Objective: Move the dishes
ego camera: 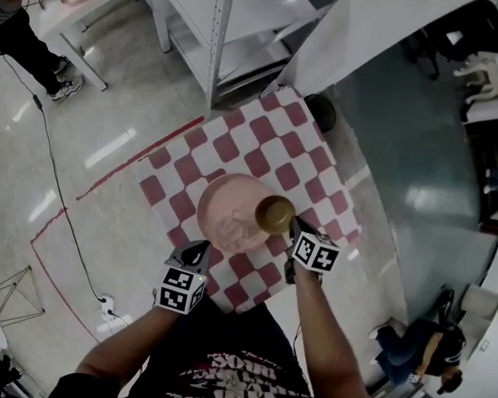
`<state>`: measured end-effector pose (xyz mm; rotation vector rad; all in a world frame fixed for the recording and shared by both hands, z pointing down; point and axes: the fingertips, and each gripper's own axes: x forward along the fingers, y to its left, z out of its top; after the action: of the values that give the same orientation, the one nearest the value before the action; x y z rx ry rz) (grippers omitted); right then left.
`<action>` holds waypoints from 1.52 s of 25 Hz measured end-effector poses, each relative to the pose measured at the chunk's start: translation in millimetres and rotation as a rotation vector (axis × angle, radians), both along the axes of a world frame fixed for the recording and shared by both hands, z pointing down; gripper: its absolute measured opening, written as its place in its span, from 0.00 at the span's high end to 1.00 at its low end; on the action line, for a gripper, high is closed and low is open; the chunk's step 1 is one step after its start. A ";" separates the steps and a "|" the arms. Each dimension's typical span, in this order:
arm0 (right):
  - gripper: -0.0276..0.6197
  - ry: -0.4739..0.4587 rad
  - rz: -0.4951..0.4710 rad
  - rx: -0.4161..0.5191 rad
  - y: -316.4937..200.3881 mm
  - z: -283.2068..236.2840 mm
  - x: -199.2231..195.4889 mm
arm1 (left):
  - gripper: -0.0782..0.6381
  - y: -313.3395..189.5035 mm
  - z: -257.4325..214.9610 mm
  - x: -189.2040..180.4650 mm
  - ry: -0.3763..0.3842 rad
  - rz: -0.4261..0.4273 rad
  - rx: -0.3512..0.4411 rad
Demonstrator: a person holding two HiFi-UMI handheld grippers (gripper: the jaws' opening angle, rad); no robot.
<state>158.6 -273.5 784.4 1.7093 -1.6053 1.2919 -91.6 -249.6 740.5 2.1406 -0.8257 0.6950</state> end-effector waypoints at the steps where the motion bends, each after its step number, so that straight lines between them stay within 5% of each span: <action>1: 0.90 -0.005 -0.003 0.009 0.2 -3.4 8.1 | 0.85 1.3 -0.7 3.8 -0.006 -0.011 0.003; 11: 0.90 -0.075 0.027 0.001 -10.1 33.2 110.4 | 0.85 39.9 -27.4 8.5 -0.069 -0.254 -0.016; 18: 0.90 -0.066 -0.028 -0.010 -29.4 61.5 129.8 | 0.85 56.4 -36.3 -4.5 -0.115 -0.424 -0.001; 19: 0.89 -0.071 -0.035 -0.002 -30.3 62.0 128.4 | 0.85 56.7 -38.6 -4.1 -0.122 -0.425 0.007; 21: 0.65 -0.087 -0.047 0.017 -28.4 57.9 125.2 | 0.85 57.4 -43.6 -1.9 -0.126 -0.420 0.019; 23: 0.65 -0.071 -0.066 0.043 -22.4 44.8 122.9 | 0.85 55.5 -51.8 -2.0 -0.121 -0.417 0.036; 30: 0.65 -0.133 -0.159 0.183 19.5 -43.0 64.3 | 0.85 25.8 -89.3 -14.8 -0.083 -0.383 0.112; 38: 0.65 -0.262 -0.294 0.136 66.9 -57.8 -76.0 | 0.85 5.0 -98.6 -44.8 -0.071 -0.304 0.122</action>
<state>82.5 -206.6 726.6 1.3515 -2.0484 1.3228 -136.5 -244.6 641.9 2.0438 -1.2284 0.5770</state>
